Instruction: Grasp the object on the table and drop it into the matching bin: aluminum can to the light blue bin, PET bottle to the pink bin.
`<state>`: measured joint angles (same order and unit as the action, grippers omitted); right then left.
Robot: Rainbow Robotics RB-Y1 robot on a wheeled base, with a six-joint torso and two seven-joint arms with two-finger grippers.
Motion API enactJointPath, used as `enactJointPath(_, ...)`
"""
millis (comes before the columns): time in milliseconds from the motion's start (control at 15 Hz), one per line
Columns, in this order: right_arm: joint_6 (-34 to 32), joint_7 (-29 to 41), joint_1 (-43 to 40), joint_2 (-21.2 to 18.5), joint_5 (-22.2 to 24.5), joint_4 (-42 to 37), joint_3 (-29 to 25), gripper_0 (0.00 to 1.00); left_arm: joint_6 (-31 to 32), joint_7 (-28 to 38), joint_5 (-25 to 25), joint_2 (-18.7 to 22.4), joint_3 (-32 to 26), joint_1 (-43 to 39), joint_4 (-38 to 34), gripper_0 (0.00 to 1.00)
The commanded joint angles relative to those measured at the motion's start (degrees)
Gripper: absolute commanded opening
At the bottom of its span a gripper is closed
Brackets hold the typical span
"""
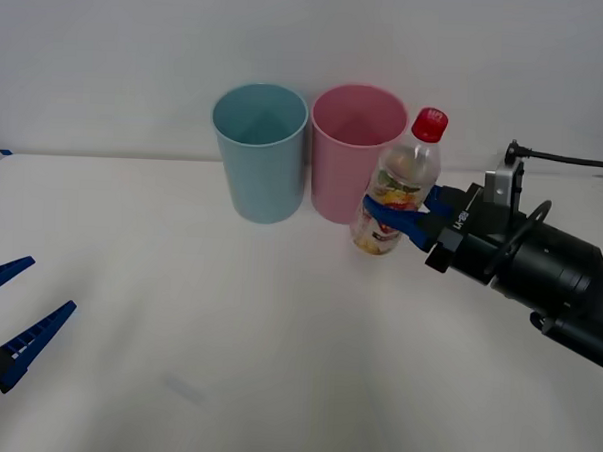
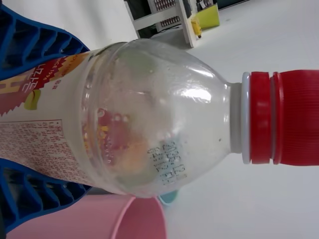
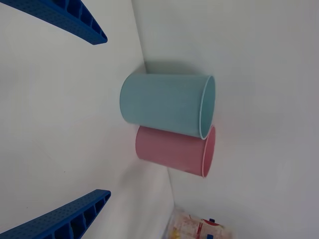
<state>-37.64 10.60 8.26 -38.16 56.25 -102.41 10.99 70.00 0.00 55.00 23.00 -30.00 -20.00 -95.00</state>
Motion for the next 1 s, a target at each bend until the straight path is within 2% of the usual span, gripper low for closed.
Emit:
enactJointPath(67,2.13,1.71,2.81,-1.92,0.08,-0.6,-0.01,0.0,0.0,0.0,0.0,0.0,0.0,0.0,0.0,1.0)
enactJointPath(200,3.62,2.67,5.27,-3.06,0.08,-0.6,0.17,0.0,0.0,0.0,0.0,0.0,0.0,0.0,0.0,1.0)
enactJointPath(533,4.68,10.76,12.65,-5.96,1.4,0.8,1.05,0.0,0.0,0.0,0.0,0.0,0.0,0.0,0.0,1.0)
enactJointPath(800,5.03,10.58,23.38,-6.32,1.58,10.12,5.79,0.0,0.0,0.0,0.0,0.0,0.0,0.0,0.0,1.0)
enactJointPath(1000,6.96,10.23,29.88,-4.21,1.75,17.42,8.87,0.0,0.0,0.0,0.0,0.0,0.0,0.0,0.0,1.0)
